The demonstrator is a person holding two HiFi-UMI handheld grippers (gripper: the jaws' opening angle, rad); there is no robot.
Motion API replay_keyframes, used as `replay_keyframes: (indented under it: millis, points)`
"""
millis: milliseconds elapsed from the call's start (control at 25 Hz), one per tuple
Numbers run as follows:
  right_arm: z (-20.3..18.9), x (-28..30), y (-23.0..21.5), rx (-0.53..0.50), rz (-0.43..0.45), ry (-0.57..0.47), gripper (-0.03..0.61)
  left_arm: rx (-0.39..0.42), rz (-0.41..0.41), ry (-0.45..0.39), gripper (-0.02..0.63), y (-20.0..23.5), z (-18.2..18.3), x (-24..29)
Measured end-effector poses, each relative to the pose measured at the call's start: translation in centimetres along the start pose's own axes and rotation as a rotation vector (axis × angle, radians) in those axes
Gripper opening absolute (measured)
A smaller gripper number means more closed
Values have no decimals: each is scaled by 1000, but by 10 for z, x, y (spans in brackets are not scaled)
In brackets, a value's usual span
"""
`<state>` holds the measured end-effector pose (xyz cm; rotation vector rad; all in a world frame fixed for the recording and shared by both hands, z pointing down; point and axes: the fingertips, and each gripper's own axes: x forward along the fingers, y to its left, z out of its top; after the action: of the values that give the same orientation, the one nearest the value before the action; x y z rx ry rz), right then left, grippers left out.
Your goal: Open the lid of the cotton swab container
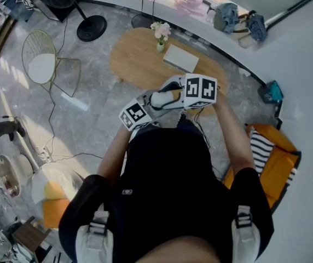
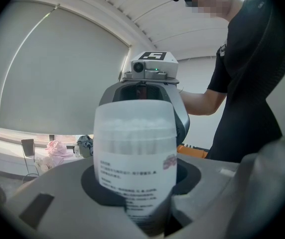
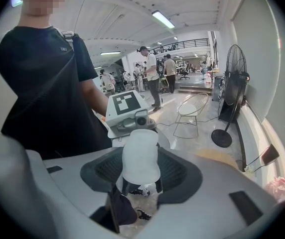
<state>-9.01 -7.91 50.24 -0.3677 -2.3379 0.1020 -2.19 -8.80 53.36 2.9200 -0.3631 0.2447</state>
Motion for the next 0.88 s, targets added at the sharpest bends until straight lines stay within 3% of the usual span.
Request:
replay_keyframes:
  millis: [200, 440, 880]
  points:
    - [-2, -1, -5, 3, 15, 4, 202, 3, -1, 0, 187, 4, 0, 2]
    - [-5, -2, 1, 54, 79, -5, 199, 93, 0, 59, 187, 3, -6, 1]
    - [6, -10, -1, 80, 134, -85, 203, 108, -8, 26, 187, 4, 6, -3]
